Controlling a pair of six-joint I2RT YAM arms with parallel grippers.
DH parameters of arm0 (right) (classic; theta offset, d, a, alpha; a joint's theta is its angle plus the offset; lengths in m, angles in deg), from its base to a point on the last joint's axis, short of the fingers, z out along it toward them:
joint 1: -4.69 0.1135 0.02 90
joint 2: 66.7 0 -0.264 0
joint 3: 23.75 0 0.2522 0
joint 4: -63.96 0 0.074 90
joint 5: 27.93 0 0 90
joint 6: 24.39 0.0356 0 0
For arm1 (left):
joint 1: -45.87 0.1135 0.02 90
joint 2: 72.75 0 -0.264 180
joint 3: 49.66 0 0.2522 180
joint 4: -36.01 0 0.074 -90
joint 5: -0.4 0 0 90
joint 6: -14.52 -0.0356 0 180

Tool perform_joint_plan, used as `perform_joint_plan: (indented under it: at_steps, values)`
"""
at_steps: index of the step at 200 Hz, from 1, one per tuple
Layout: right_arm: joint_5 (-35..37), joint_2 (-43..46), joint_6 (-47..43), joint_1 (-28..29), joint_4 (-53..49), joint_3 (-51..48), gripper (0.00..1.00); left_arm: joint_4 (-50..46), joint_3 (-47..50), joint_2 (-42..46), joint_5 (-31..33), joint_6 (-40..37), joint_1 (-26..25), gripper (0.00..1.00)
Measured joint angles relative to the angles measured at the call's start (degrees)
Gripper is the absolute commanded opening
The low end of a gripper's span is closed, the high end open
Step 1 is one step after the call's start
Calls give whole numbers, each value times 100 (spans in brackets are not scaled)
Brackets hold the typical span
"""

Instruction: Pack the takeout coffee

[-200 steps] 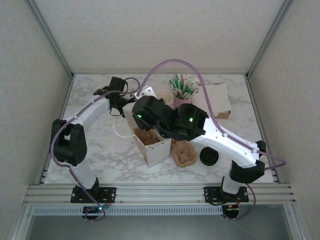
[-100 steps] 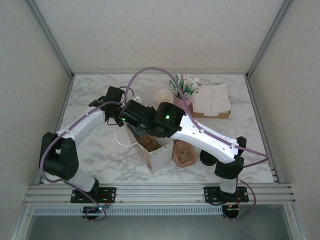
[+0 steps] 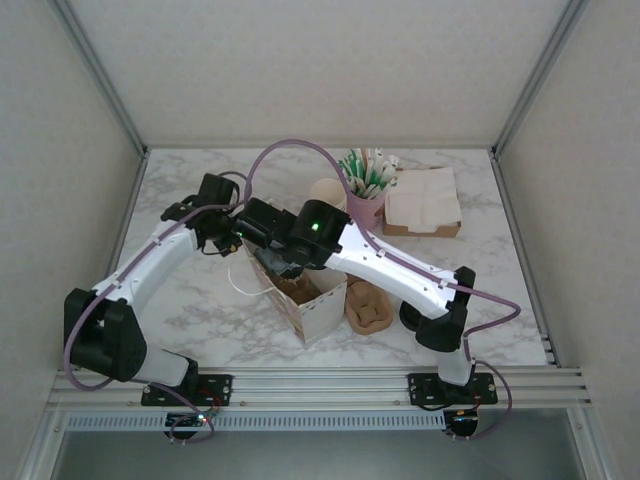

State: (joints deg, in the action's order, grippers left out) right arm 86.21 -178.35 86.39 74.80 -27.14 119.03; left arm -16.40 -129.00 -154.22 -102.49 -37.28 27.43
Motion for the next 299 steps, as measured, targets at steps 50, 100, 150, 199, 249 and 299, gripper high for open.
perform_joint_plan:
  at_steps: [50, 100, 150, 199, 249, 299]
  values:
    - [-184, -129, 22, -55, 35, -254, 58, -72, 7, 286, 109, 66, 319, 77]
    - [-330, -186, 105, -125, 168, -686, 57, 11, 262, 271, 98, 111, 743, 73]
    - [-345, -186, 153, -162, 363, -1027, 56, 120, 273, 4, 35, 111, 741, 71]
    - [-452, -186, 170, -173, 597, -1215, 55, 313, 358, -444, 35, 155, 741, 68]
    - [-468, -256, 168, -216, 800, -1233, 55, 553, 387, -960, -33, 173, 741, 65]
    - [-470, -361, 164, -273, 968, -1530, 54, 721, 564, -1010, -133, 219, 741, 65]
